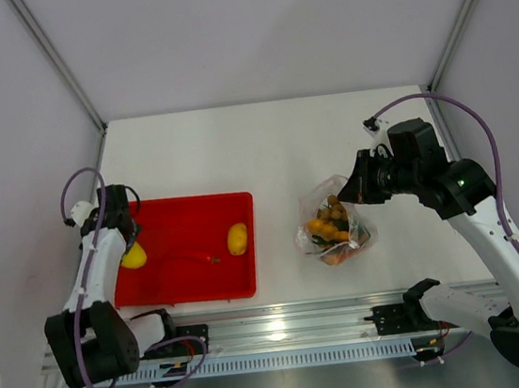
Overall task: Place the food in the zip-top bag and seal the zipper
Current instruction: Pick up the fake fruit from the bin, then place the fake fruit in the zipper food storage bag.
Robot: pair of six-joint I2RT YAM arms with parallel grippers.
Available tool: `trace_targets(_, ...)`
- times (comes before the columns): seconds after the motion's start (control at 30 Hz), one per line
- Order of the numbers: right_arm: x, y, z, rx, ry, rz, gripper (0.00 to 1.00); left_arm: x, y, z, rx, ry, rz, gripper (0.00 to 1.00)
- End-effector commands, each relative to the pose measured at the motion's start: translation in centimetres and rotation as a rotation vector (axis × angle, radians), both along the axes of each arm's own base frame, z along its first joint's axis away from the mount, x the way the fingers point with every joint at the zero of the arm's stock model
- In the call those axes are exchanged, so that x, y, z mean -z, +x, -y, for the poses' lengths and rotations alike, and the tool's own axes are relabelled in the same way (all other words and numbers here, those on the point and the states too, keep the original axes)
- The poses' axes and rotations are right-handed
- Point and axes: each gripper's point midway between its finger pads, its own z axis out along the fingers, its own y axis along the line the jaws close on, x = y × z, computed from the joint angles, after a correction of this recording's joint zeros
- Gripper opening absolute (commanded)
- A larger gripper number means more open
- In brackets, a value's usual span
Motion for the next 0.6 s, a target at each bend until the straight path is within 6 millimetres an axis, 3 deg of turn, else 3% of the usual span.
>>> trace_targets(0.0, -0.7, 0.5, -0.2, 0.008, 0.023, 0.031, 0.0, -5.4, 2.7, 2.6, 0.105, -0.033, 0.207, 0.01)
trace_targets(0.1, -0.5, 0.7, -0.2, 0.015, 0.019, 0.024, 0.0, -10.6, 6.1, 7.7, 0.382, -0.104, 0.456, 0.01)
trace_targets(0.13, -0.5, 0.8, -0.1, 0.02, 0.017, 0.027, 0.0, -11.9, 6.7, 9.9, 0.512, -0.137, 0.521, 0.01)
trace_targets(0.17, -0.5, 0.9, -0.1, 0.025, 0.014, 0.025, 0.0, -15.4, 7.5, 13.3, 0.663, -0.145, 0.678, 0.01)
trace_targets(0.23, -0.6, 1.0, 0.0, 0.037, 0.009, 0.025, 0.0, -17.8, 7.4, 17.1, 0.861, -0.187, 0.799, 0.0)
trace_targets(0.27, -0.6, 1.1, 0.0, 0.039, 0.008, 0.022, 0.0, -19.3, 6.7, 20.4, 0.997, -0.262, 0.859, 0.0)
trace_targets(0.43, -1.6, 1.4, 0.1, 0.06, 0.019, 0.034, 0.0, -24.9, 3.3, 29.8, 1.413, -0.475, 1.015, 0.01)
trace_targets(0.47, -1.8, 1.5, 0.1, 0.064, 0.019, 0.034, 0.0, -25.5, 1.3, 32.3, 1.525, -0.54, 1.02, 0.01)
trace_targets(0.53, -2.3, 1.5, 0.1, 0.072, 0.026, 0.042, 0.0, -27.6, -0.4, 35.0, 1.668, -0.562, 1.09, 0.0)
trace_targets(0.57, -2.5, 1.5, 0.1, 0.076, 0.03, 0.044, 0.0, -28.7, -2.6, 37.0, 1.765, -0.609, 1.114, 0.01)
